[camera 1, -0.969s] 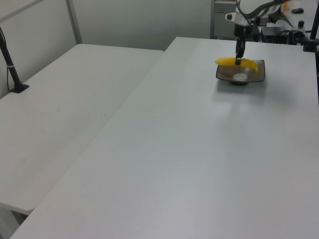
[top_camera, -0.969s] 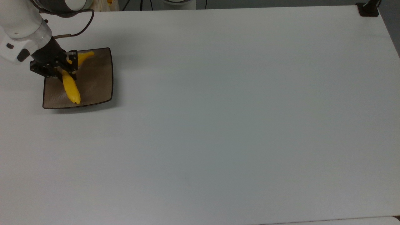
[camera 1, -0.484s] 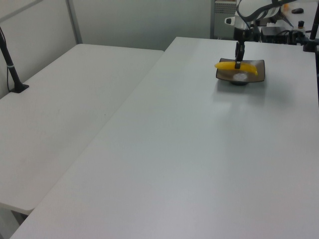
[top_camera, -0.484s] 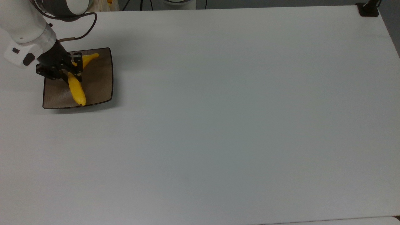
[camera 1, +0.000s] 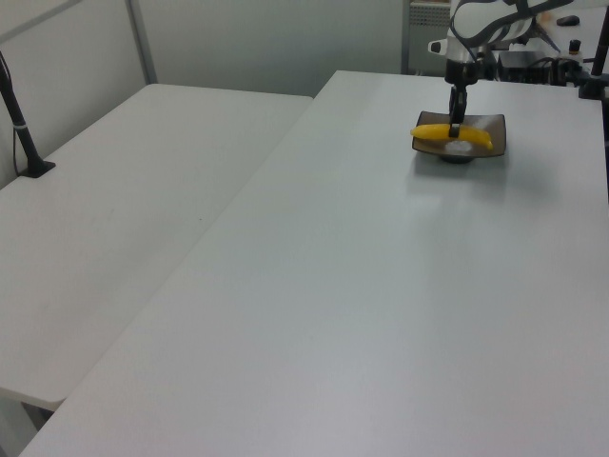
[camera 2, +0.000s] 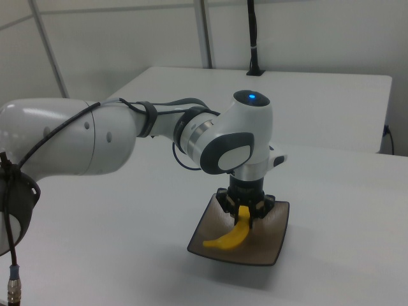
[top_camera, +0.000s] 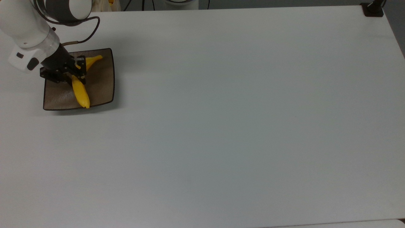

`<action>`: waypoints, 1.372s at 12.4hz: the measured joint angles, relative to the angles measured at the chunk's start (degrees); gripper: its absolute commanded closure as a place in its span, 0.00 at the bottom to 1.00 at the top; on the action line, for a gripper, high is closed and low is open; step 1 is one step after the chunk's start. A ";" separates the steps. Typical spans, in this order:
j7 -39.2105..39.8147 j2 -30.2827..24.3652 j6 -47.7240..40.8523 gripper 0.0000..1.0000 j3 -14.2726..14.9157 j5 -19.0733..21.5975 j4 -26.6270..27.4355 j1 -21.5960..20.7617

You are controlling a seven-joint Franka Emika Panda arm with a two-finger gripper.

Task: Bananas placed on a ceramic plate
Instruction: 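Lower the banana onto the plate surface, then open the gripper to release the banana on the plate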

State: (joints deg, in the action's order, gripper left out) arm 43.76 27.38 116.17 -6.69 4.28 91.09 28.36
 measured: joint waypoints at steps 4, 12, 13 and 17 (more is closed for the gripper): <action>0.00 0.31 0.00 0.64 0.00 0.00 0.10 0.00; 0.00 0.45 0.02 0.00 0.01 0.00 0.40 0.02; 0.00 0.43 0.03 0.00 0.01 0.00 0.38 0.03; 0.00 -3.36 -1.76 0.00 0.61 -0.01 -0.51 0.10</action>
State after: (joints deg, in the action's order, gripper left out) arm 43.76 24.02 114.41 -6.08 4.27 90.58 28.46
